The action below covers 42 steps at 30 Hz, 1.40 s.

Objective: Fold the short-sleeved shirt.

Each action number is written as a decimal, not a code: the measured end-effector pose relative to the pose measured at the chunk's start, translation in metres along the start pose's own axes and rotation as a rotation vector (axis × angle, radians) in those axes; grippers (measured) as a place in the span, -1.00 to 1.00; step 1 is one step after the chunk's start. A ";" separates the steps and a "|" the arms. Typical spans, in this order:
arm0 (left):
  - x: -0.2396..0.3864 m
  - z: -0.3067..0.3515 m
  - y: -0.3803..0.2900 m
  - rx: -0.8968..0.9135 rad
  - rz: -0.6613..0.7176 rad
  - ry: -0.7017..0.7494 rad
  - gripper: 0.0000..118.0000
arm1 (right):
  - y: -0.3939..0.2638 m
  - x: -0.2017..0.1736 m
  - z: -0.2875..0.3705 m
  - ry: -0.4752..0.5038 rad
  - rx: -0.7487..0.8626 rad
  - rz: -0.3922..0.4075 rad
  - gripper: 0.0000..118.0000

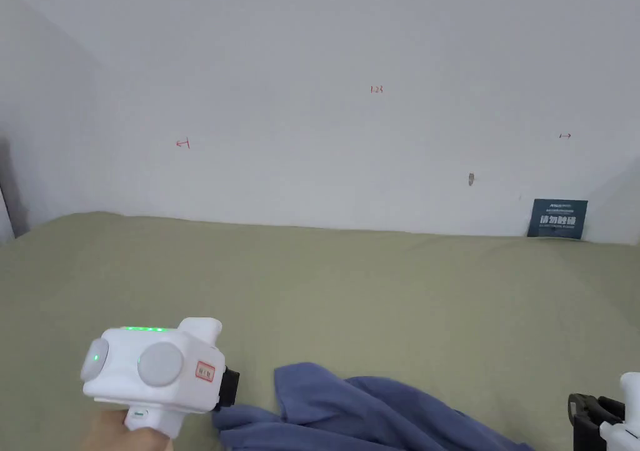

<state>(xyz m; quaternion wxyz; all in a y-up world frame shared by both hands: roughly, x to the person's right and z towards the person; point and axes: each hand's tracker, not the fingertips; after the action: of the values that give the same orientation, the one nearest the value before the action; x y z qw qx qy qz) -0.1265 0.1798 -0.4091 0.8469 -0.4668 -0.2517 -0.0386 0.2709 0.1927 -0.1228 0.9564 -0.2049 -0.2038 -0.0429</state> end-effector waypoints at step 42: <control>-0.004 -0.022 0.031 0.200 0.242 -0.010 -0.87 | -0.022 0.001 -0.057 0.216 -0.209 -0.111 -0.86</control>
<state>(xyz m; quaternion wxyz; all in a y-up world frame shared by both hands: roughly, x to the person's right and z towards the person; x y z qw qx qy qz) -0.1120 0.1789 -0.4437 0.8864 -0.4071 -0.2005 0.0912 0.2898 0.1492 -0.1614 0.9424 -0.2858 -0.1052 -0.1385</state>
